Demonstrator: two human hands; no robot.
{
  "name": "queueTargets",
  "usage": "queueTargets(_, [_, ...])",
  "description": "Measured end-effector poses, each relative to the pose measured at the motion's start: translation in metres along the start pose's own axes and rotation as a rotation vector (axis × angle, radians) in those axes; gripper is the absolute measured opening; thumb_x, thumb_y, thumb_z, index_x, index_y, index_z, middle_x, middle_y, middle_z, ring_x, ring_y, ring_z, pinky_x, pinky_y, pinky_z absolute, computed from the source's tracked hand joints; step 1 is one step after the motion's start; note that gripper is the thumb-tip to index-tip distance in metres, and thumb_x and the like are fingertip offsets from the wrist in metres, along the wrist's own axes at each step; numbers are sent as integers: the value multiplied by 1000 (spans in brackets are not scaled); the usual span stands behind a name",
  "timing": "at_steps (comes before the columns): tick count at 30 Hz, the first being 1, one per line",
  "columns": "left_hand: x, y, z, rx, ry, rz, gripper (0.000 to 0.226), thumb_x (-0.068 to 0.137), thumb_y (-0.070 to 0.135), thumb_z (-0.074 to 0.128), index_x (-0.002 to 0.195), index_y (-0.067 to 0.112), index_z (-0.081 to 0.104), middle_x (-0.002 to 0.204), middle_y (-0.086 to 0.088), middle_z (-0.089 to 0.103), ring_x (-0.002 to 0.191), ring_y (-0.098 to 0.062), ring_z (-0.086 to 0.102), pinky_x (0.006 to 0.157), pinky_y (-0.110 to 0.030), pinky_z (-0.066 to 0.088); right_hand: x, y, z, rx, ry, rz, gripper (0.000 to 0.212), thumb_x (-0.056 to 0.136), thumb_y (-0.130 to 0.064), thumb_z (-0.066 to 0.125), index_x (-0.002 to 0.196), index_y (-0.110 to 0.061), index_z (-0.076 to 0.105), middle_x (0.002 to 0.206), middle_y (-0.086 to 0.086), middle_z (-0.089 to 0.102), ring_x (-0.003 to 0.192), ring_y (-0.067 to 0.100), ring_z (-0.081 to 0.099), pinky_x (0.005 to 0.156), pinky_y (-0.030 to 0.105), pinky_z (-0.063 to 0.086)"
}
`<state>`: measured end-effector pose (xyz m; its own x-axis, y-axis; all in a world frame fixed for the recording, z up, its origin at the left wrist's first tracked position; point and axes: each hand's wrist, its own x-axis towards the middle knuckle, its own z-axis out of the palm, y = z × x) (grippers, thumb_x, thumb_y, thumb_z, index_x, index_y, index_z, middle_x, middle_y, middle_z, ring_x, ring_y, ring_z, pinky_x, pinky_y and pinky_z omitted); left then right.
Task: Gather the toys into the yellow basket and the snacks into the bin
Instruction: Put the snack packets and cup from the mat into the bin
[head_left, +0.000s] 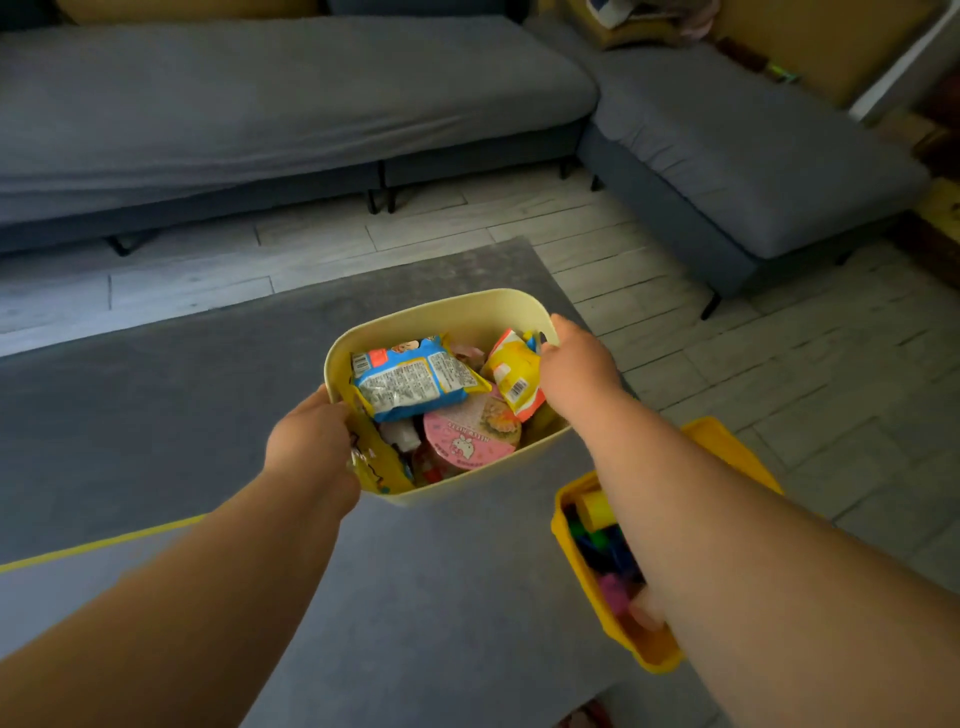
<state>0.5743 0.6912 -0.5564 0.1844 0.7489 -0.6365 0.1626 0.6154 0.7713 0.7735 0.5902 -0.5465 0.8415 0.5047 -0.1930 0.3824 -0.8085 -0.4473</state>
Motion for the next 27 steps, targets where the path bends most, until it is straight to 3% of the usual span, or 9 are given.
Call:
queueTargets(3, [-12, -10, 56, -74, -36, 26, 43, 92, -5, 36, 102, 19, 70, 84, -4, 70, 76, -24, 67, 66, -37, 57, 37, 42, -31, 23, 26, -29, 45, 101, -20, 36, 145, -21, 38, 142, 9, 48, 125, 30, 48, 96, 36, 42])
queueTargets(7, [-23, -38, 133, -119, -30, 8, 43, 95, -4, 36, 91, 21, 70, 85, -4, 72, 75, -22, 69, 65, -35, 57, 81, 104, -53, 69, -2, -38, 44, 101, -23, 37, 145, -22, 38, 139, 8, 50, 122, 29, 51, 94, 37, 45])
queueTargets(11, [-17, -68, 184, -144, 13, -45, 41, 95, -4, 37, 97, 18, 72, 87, -6, 72, 79, -26, 69, 77, -42, 58, 114, 154, -50, 71, -37, -50, 39, 101, -21, 39, 140, -22, 43, 127, 7, 57, 108, 27, 57, 75, 31, 46])
queueTargets(14, [-11, -87, 207, -111, 62, -59, 39, 97, 2, 39, 104, 22, 72, 86, 0, 73, 81, -23, 70, 81, -42, 58, 130, 183, -39, 94, -79, -38, 40, 101, -24, 39, 141, -24, 43, 126, 6, 58, 107, 26, 59, 79, 33, 50])
queueTargets(17, [-5, -98, 218, -79, 79, -67, 39, 97, 4, 41, 87, 25, 73, 85, -2, 76, 85, -25, 73, 82, -44, 59, 140, 205, -23, 135, -122, -39, 32, 100, -26, 40, 130, -24, 52, 114, 5, 64, 95, 24, 62, 72, 31, 50])
queueTargets(19, [2, -101, 225, -61, 82, -73, 39, 97, 4, 42, 85, 25, 73, 86, -2, 76, 86, -24, 73, 83, -44, 59, 148, 215, -15, 150, -147, -35, 29, 99, -27, 40, 125, -24, 54, 108, 4, 65, 89, 22, 62, 66, 29, 48])
queueTargets(23, [13, -108, 233, -57, 101, -66, 37, 97, 4, 43, 108, 23, 73, 85, 1, 75, 82, -19, 72, 83, -41, 59, 157, 221, -9, 166, -151, -38, 32, 100, -26, 40, 131, -26, 51, 115, 0, 63, 100, 23, 60, 84, 36, 51])
queueTargets(27, [16, -113, 234, -52, 153, -56, 38, 98, 10, 44, 118, 28, 70, 94, 3, 76, 88, -18, 71, 78, -36, 59, 160, 219, -5, 139, -138, -34, 38, 102, -27, 37, 139, -24, 44, 123, 7, 60, 106, 27, 59, 84, 34, 48])
